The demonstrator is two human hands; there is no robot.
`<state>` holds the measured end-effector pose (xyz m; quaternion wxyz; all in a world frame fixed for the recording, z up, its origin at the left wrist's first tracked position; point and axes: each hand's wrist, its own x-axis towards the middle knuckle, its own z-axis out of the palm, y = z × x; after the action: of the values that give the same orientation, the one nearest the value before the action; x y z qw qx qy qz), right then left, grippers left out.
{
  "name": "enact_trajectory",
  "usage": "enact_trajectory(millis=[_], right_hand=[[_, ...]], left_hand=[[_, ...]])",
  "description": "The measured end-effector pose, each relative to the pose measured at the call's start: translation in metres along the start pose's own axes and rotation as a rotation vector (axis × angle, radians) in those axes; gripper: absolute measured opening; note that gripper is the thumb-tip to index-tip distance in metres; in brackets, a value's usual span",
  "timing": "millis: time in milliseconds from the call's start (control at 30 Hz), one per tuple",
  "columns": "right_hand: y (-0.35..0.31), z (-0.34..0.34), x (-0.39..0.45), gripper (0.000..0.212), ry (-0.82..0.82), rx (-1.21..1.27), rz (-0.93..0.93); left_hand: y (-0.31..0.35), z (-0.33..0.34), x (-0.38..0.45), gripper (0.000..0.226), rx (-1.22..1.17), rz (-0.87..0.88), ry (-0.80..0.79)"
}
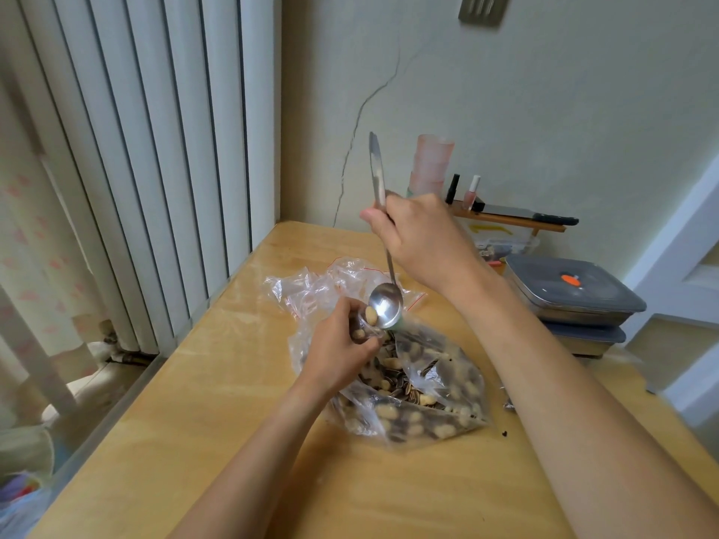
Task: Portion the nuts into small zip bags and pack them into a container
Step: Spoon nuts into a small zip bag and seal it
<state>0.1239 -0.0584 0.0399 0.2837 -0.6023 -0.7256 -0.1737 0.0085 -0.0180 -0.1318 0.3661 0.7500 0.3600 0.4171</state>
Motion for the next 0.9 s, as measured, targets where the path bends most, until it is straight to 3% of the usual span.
enact_trajectory(millis=[167,367,533,733,900], right_hand=[[0.005,0.000,-0.002,0.038,0.142,0.004,-0.001],[0.004,0.003,0.000,0.035,0.006,0.107,0.003],[0.012,0.002,-0.003,0.038,0.106,0.005,0.076],[0.022,0.022,-0.033,0.037,-0.209,0.208,0.314],[0.039,0.027,-0.056,0.035,-0.171,0.138,0.349]], left_hand=[[0.001,-0.001,0.002,0.037,0.012,0.022,0.025],[-0.001,0.001,0.002,0.034,0.024,0.019,0.032],[-0.001,-0.007,0.002,0.033,0.029,-0.010,0.079],[-0.007,-0.012,0.003,0.031,0.228,-0.044,0.047],[-0.007,-0.003,0.000,0.032,0.226,0.042,0.003]])
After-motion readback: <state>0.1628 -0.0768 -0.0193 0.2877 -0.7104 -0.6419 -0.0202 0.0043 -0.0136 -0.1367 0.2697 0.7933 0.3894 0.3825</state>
